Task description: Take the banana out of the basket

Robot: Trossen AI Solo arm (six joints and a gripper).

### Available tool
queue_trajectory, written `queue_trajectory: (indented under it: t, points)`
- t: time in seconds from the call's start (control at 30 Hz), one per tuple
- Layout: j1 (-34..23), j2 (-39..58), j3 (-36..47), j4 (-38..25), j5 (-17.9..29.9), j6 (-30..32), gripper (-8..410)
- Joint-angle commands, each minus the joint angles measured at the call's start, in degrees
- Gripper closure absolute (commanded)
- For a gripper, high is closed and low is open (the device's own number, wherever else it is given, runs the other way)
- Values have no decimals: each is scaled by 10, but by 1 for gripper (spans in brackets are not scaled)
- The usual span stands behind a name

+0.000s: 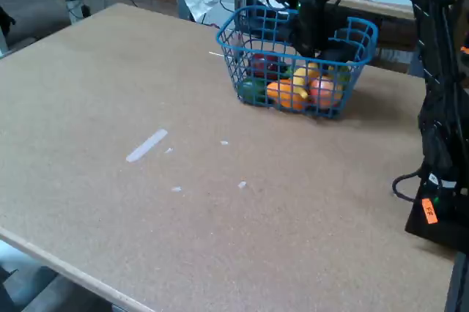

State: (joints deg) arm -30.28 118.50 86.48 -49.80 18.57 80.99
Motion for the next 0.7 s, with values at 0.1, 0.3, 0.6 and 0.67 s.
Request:
queue_trajectory:
  t: [0.1,0.3,0.6,0.67]
  points:
    - [0,-4,0,17,3,2,354]
    - [0,-16,0,23,3,1,354]
    - [0,-38,0,43,5,-2,354]
    - [0,-38,0,45,7,-2,354]
